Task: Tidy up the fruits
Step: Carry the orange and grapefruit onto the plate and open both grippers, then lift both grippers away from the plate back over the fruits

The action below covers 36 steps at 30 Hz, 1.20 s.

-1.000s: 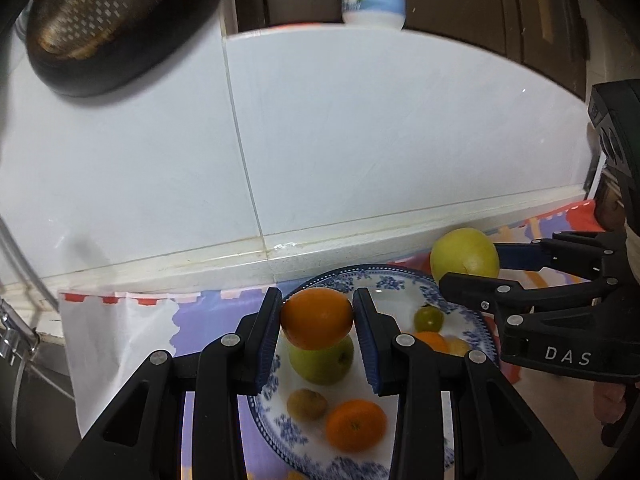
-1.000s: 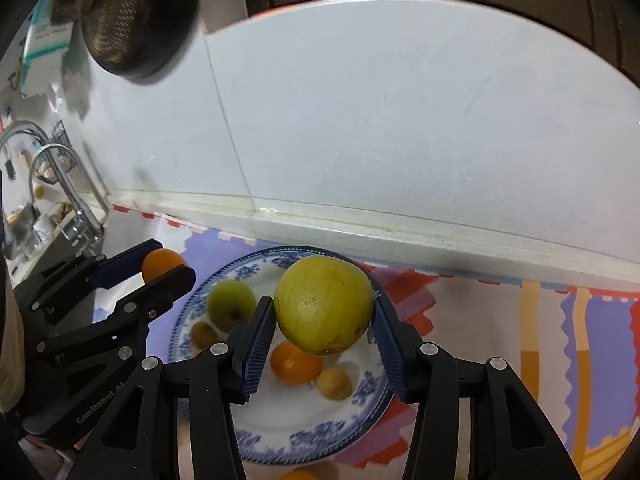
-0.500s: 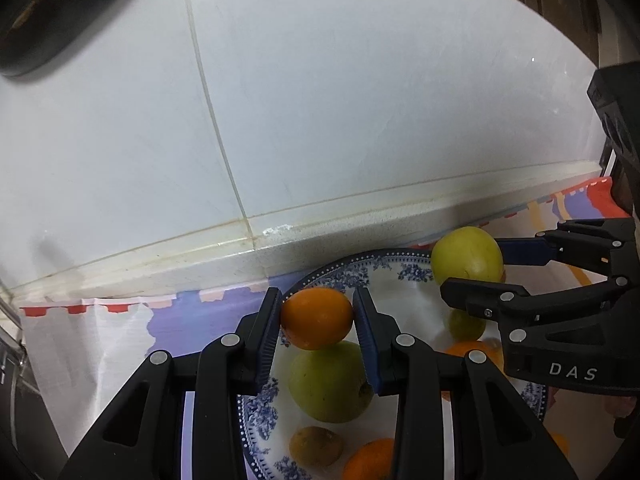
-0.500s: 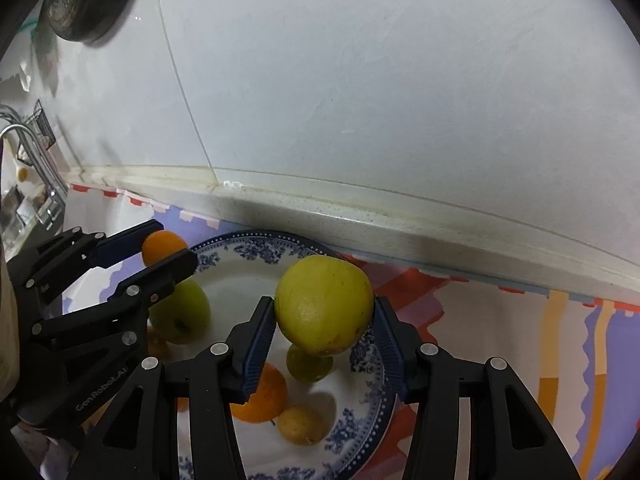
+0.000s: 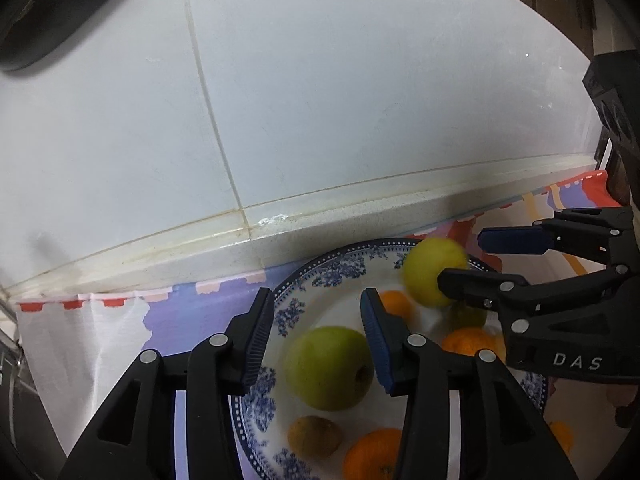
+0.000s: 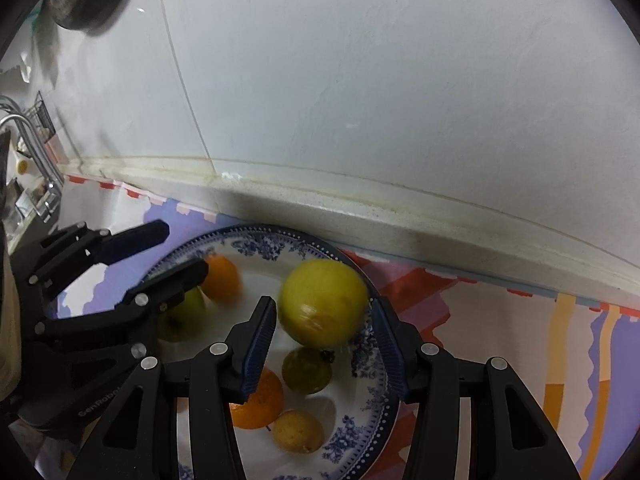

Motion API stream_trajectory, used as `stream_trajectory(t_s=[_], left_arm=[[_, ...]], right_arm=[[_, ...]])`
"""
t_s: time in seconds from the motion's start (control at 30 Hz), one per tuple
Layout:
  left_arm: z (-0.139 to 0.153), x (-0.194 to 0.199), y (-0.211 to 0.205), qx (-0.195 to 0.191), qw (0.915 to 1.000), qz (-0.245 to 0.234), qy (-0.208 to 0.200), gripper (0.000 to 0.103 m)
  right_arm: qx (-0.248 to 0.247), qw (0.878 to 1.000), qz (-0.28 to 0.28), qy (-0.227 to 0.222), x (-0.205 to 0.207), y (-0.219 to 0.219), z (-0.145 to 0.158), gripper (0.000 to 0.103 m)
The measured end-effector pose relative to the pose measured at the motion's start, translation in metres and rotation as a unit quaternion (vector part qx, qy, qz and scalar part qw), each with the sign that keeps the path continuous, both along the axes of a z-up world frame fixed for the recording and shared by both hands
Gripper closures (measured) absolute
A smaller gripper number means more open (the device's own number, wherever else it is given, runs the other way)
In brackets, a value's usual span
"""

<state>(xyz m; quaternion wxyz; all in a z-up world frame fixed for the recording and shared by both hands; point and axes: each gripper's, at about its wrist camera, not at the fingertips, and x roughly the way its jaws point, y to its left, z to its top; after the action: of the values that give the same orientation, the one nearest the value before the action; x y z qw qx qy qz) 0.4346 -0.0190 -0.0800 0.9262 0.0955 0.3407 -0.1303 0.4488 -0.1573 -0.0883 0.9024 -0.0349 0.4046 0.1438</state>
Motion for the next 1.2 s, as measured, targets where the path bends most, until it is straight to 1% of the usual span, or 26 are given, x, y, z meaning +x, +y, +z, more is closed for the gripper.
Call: stream_trajectory(t_s=[0.2,0.33,0.4,0.57,0.73,0.77,0.8,0.87,0.93,0.97,1.07,1.13,1.2], left_arm=[[0.018,-0.025,0.006,-0.016,0.9997,0.009,-0.014,0.054],[0.034,-0.048,0.013,-0.022,0.9992,0.015,-0.031,0.049],[0.042,-0.059,0.012,-0.023,0.9988,0.018,-0.038,0.045],[0.061,-0.088,0.007,-0.035,0.9977,0.026,-0.052,0.041],[0.075,-0.115,0.003,-0.041,0.9969,0.024,-0.062,0.037],[0.078,-0.121,0.002,-0.041,0.9968,0.023,-0.065,0.036],[0.080,-0.126,0.001,-0.041,0.9966,0.022,-0.068,0.035],[0.085,-0.137,-0.001,-0.043,0.9962,0.021,-0.073,0.033],[0.090,-0.147,-0.002,-0.045,0.9958,0.019,-0.077,0.032],[0.092,-0.151,-0.003,-0.045,0.9956,0.018,-0.079,0.029],[0.097,-0.165,-0.006,-0.046,0.9952,0.017,-0.085,0.026],[0.099,-0.172,-0.008,-0.046,0.9952,0.017,-0.085,0.023],[0.101,-0.179,-0.010,-0.045,0.9951,0.016,-0.087,0.021]], right_arm=[[-0.008,1.000,-0.001,-0.029,-0.024,-0.002,0.016,0.052],[0.003,0.999,-0.009,-0.052,-0.048,-0.009,0.032,0.051],[0.004,0.998,-0.014,-0.062,-0.058,-0.010,0.038,0.051],[0.012,0.996,-0.025,-0.081,-0.087,-0.014,0.054,0.049],[0.013,0.994,-0.035,-0.103,-0.119,-0.021,0.070,0.048],[0.015,0.994,-0.037,-0.106,-0.124,-0.022,0.072,0.047],[0.016,0.993,-0.041,-0.111,-0.131,-0.025,0.076,0.043],[0.017,0.992,-0.047,-0.119,-0.143,-0.029,0.082,0.040],[0.019,0.991,-0.052,-0.125,-0.154,-0.032,0.087,0.040],[0.020,0.990,-0.055,-0.128,-0.160,-0.034,0.090,0.040],[0.021,0.988,-0.063,-0.136,-0.175,-0.040,0.096,0.035],[0.024,0.987,-0.069,-0.142,-0.183,-0.042,0.097,0.034],[0.025,0.986,-0.074,-0.145,-0.192,-0.045,0.100,0.032]])
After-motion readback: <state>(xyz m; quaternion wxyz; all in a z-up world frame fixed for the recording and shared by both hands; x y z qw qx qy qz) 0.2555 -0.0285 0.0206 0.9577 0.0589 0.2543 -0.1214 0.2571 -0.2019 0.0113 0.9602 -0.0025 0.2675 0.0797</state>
